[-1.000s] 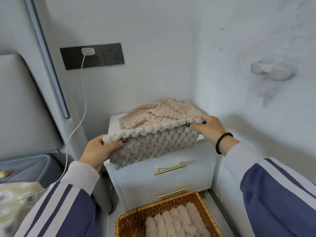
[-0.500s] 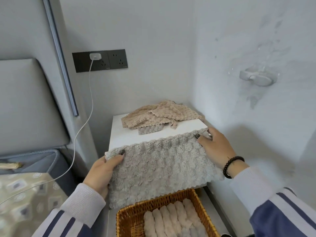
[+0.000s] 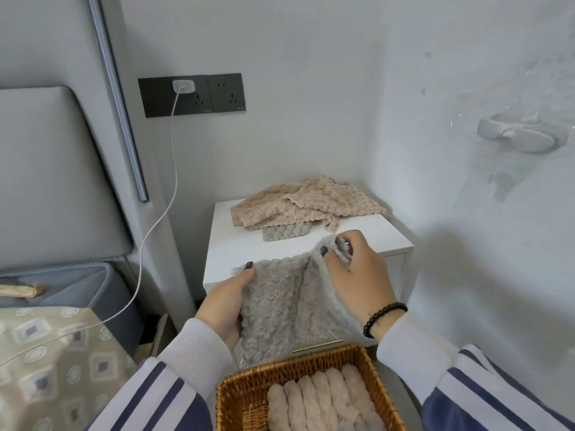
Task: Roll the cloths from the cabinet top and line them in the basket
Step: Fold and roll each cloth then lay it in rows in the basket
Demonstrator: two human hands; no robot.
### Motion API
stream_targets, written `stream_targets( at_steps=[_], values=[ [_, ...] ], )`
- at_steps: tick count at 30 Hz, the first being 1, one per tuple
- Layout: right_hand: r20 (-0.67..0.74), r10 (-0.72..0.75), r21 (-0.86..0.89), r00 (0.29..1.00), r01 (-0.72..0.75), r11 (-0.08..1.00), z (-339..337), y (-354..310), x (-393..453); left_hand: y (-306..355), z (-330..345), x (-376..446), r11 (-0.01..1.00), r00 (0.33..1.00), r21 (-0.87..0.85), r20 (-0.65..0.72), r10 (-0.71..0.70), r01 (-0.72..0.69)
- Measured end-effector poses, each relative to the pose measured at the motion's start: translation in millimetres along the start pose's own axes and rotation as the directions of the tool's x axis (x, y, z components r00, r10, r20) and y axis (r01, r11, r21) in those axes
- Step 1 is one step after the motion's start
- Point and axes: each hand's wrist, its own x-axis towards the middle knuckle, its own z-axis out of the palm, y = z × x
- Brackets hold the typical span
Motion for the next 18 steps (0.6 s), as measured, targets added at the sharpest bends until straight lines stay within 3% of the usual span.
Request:
stream_targets(
  at_steps=[9, 18],
  values=[
    [0.185, -0.105, 0.060, 0.977, 0.096, 0.994, 37, -16, -22, -2, 10, 2, 0.998, 0.998, -0.053, 0.064, -0.029, 0.032],
    [0.216, -0.103, 0.144, 0.971, 0.072, 0.987, 38, -15, -32, -6, 11, -4, 0.999, 0.996, -0.020, 0.088, -0.036, 0.038]
  ],
)
